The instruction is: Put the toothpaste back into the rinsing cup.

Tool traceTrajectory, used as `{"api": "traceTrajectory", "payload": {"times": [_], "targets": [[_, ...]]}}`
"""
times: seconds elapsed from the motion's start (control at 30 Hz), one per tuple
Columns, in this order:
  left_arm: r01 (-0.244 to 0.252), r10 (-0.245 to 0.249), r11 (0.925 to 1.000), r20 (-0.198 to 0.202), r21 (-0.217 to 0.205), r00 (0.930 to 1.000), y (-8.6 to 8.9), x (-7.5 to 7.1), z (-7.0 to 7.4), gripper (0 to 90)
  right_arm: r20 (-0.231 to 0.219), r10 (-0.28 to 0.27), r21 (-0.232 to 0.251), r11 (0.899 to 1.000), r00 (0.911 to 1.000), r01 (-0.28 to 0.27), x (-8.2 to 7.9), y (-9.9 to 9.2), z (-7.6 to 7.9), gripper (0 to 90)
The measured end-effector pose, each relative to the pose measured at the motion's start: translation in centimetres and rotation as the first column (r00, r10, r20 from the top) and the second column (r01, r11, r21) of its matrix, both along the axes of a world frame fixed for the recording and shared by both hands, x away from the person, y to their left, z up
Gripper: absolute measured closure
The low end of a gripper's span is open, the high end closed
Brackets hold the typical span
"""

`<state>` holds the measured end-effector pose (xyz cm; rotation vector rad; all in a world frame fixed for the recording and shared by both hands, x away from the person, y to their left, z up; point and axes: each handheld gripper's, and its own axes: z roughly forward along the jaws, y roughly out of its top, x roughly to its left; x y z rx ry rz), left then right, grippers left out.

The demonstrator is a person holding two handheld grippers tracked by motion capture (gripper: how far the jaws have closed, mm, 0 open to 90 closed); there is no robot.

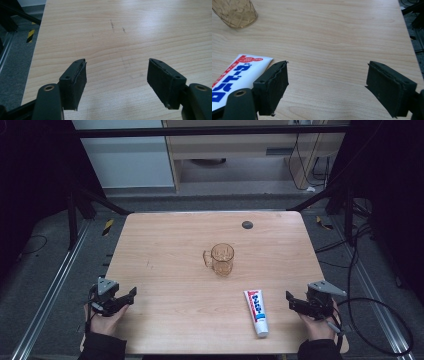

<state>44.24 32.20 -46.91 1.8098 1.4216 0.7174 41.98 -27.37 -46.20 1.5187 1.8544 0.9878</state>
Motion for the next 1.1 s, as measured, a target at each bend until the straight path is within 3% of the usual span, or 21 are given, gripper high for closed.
{"api": "traceTrajectory", "payload": {"times": [0.2,0.63,0.83,1.1], "targets": [[0.010,-0.010,0.9999,-0.017,0.007,0.9998,-0.1,0.0,-0.2,33.2,0.030,0.028,-0.004,1.000,0.9992,-0.028,-0.6,0.7,1.3,19.5],[0.007,-0.005,0.9996,-0.048,0.027,0.9988,-0.2,0.2,-0.6,33.0,-0.010,0.117,0.007,0.993,0.9931,-0.117,-0.9,3.8,3.3,24.8],[0.009,-0.007,0.9996,-0.050,0.027,0.9987,-0.2,0.2,-0.6,33.1,-0.017,0.145,0.021,0.989,0.9892,-0.145,-0.8,4.6,3.0,34.8],[0.013,-0.012,0.9995,-0.050,0.028,0.9987,-0.3,0.2,-0.6,34.0,-0.052,0.170,0.023,0.985,0.9841,-0.169,-0.2,5.5,1.5,48.1]]}}
